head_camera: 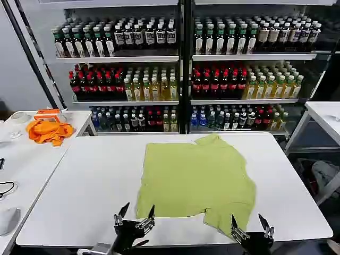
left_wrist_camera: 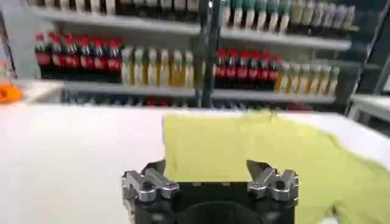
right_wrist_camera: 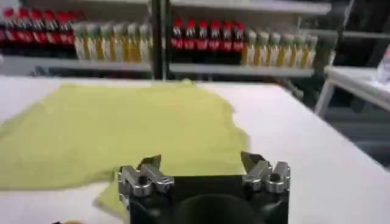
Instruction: Fold and organize the clothes.
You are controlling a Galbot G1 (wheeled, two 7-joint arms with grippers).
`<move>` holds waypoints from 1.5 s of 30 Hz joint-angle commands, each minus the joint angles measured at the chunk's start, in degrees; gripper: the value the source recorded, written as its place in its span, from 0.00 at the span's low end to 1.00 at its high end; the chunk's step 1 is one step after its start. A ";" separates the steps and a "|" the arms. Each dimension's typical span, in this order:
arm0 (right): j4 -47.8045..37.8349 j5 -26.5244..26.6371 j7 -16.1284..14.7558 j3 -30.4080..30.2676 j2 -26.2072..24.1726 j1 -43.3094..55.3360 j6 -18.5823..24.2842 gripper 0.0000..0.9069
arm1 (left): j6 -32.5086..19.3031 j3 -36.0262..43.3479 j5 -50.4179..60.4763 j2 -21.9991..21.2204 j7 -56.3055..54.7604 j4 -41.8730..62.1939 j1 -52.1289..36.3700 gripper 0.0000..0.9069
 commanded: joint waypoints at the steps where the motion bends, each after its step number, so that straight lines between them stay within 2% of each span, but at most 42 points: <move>1: -2.34 0.71 0.84 -1.68 -0.13 -0.67 -1.53 1.00 | 3.73 2.96 1.78 0.70 -2.65 11.73 -7.17 1.00; 10: -4.27 0.22 1.60 -5.06 0.98 -0.01 -0.21 1.00 | 2.71 3.23 1.30 0.31 -4.80 15.81 -10.32 1.00; 11: -4.37 0.32 1.59 -5.24 1.06 0.07 -0.18 0.91 | 2.58 3.29 1.27 0.05 -5.02 15.96 -10.34 1.00; 12: -4.44 0.43 1.58 -5.32 1.10 0.12 -0.16 0.43 | 2.50 3.32 1.25 -0.08 -5.12 16.02 -10.32 0.92; 13: -4.61 0.65 1.53 -5.64 1.24 0.29 -0.16 0.27 | 2.08 3.43 1.24 -0.21 -5.31 16.14 -10.24 0.70; 14: -4.82 0.79 1.51 -5.96 1.34 0.45 -0.16 0.02 | 1.82 3.55 1.21 -0.31 -5.33 16.14 -10.11 0.23; 16: -5.14 1.04 1.47 -6.40 1.58 0.77 -0.15 0.00 | 1.52 3.73 0.96 -0.30 -5.30 16.03 -9.75 0.02; 17: -5.24 1.21 1.44 -6.61 1.65 0.88 -0.18 0.00 | 1.47 3.75 0.70 -0.24 -5.28 15.86 -9.58 0.01; 33: -5.18 1.97 0.84 -6.10 1.86 1.51 1.19 0.00 | 0.08 3.22 -3.57 1.11 -3.25 13.56 -7.79 0.02; 45: -0.76 1.94 -0.02 -3.53 1.22 -1.03 2.43 0.00 | -2.45 2.78 -4.96 1.94 -2.00 7.97 -5.39 0.02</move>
